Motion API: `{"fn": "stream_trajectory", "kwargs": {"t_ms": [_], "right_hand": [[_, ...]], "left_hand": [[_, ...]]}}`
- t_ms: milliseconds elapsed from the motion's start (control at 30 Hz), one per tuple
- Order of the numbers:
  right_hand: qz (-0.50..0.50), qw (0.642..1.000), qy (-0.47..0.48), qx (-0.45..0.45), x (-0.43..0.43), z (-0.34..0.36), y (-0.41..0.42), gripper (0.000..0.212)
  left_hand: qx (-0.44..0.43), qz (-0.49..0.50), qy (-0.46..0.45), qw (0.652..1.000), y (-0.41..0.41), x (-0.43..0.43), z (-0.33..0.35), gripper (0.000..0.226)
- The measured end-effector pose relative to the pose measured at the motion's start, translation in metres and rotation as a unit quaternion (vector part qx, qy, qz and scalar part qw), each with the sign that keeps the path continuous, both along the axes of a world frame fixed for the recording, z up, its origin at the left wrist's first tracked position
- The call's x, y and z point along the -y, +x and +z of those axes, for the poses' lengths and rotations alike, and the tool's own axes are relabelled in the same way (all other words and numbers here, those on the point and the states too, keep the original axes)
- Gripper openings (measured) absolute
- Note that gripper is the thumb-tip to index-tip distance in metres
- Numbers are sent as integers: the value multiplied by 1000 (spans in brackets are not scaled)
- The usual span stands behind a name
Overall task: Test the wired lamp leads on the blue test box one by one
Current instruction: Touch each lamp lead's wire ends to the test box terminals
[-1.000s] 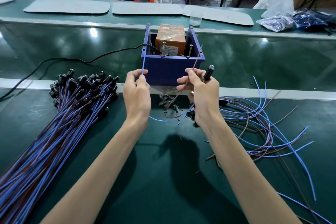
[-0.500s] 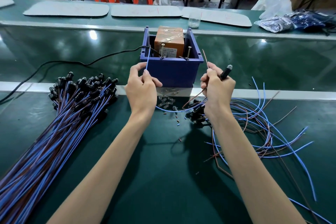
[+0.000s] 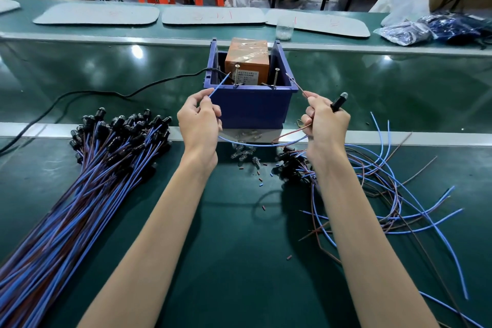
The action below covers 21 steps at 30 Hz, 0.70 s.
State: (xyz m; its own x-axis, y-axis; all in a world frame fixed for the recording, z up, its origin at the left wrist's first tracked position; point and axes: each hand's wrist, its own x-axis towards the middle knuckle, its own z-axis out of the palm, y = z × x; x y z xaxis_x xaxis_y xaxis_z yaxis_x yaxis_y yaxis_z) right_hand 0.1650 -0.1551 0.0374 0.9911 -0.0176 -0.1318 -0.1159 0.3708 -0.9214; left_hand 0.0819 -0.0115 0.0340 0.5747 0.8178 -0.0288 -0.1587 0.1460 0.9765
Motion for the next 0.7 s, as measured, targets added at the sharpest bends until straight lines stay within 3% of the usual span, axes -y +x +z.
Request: {"fn": "stream_trajectory", "kwargs": {"t_ms": [333, 700], "right_hand": [[64, 997, -34, 33, -1, -3, 1, 23], [71, 994, -63, 52, 0, -3, 2, 25]], "left_hand": [[-2, -32, -18, 999, -2, -5, -1, 28], [-3, -59, -12, 998, -2, -3, -1, 29]]}}
